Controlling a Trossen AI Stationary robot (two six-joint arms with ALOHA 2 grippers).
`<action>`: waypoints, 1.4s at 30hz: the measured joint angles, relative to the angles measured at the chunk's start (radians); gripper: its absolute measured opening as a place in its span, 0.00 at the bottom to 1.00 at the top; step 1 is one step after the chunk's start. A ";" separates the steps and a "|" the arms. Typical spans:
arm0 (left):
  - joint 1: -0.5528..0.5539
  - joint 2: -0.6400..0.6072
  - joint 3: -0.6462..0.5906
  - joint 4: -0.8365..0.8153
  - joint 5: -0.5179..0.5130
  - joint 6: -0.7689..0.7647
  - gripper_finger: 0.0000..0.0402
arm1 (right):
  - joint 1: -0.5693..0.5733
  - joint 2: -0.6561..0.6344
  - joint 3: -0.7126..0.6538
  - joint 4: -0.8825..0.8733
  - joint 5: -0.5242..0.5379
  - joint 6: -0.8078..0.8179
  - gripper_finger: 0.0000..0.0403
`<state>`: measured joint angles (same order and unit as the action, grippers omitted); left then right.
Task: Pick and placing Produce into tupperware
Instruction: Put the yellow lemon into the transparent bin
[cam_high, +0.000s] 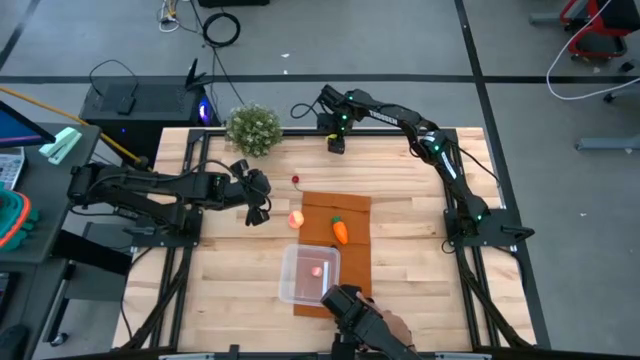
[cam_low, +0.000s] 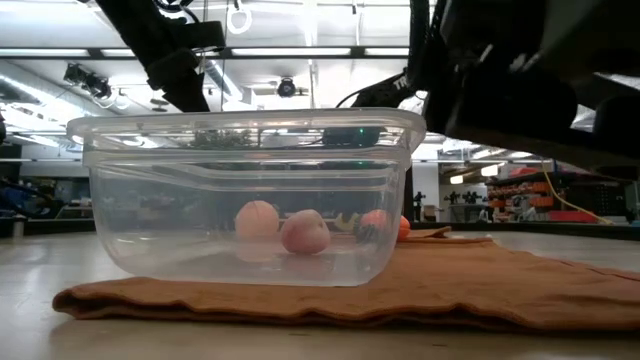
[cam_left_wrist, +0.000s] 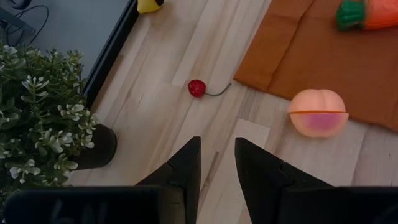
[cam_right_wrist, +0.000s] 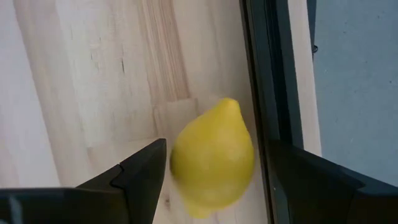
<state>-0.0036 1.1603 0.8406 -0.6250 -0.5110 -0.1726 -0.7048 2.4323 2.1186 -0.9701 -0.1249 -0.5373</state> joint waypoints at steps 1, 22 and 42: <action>0.000 0.000 0.000 0.000 0.000 0.000 0.27 | 0.000 0.001 0.002 0.001 0.000 0.001 0.64; 0.000 0.000 -0.001 0.000 0.000 0.000 0.27 | 0.006 0.005 0.001 0.014 0.006 0.006 0.39; 0.000 0.000 -0.001 0.001 0.000 0.000 0.27 | 0.057 -0.092 -0.005 -0.120 0.045 0.041 0.37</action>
<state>-0.0032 1.1606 0.8398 -0.6242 -0.5110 -0.1726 -0.6482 2.3405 2.1136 -1.0905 -0.0802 -0.4965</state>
